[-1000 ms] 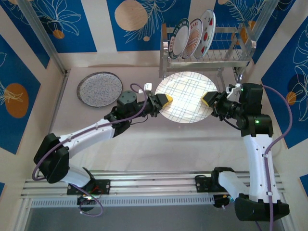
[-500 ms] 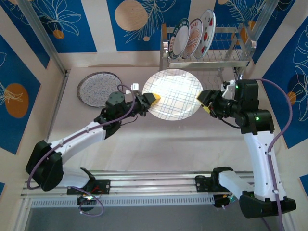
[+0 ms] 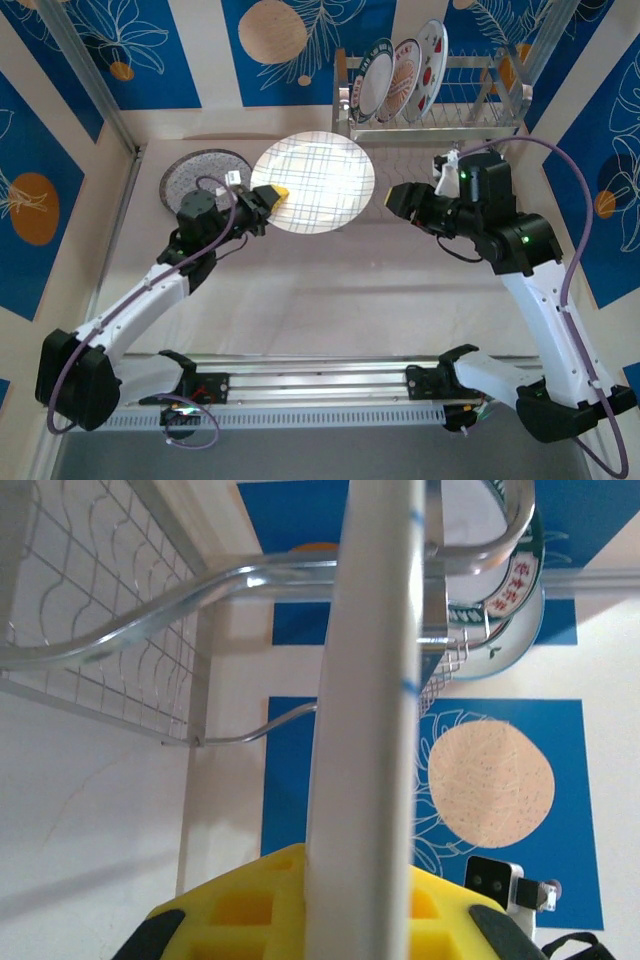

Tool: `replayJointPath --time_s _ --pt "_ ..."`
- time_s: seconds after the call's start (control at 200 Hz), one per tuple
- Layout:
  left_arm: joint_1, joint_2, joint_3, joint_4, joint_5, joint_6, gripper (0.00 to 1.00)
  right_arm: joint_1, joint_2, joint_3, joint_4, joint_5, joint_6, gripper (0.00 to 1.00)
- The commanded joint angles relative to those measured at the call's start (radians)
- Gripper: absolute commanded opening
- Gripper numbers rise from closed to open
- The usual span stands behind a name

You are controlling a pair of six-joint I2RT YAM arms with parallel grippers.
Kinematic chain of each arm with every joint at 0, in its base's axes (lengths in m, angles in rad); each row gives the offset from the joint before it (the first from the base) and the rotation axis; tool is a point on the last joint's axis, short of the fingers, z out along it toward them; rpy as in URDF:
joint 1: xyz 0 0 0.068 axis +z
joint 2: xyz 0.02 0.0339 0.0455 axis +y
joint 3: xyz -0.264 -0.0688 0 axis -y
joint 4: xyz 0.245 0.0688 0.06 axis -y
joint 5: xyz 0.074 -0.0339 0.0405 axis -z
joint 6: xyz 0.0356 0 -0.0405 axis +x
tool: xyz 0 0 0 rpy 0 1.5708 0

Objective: Unload the plates from the dish rack

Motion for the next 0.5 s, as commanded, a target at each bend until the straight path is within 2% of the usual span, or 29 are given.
replayJointPath --time_s 0.0,0.33,0.495 --pt "0.049 -0.057 0.000 0.029 0.055 -0.002 0.08 0.029 0.018 0.032 0.023 0.060 -0.053 0.49" --pt "0.163 -0.127 -0.011 -0.082 0.095 0.022 0.08 0.097 0.039 0.037 0.105 0.120 -0.126 0.49" --pt "0.240 -0.169 -0.025 -0.155 0.107 0.042 0.08 0.179 -0.001 -0.031 0.267 0.181 -0.233 0.49"
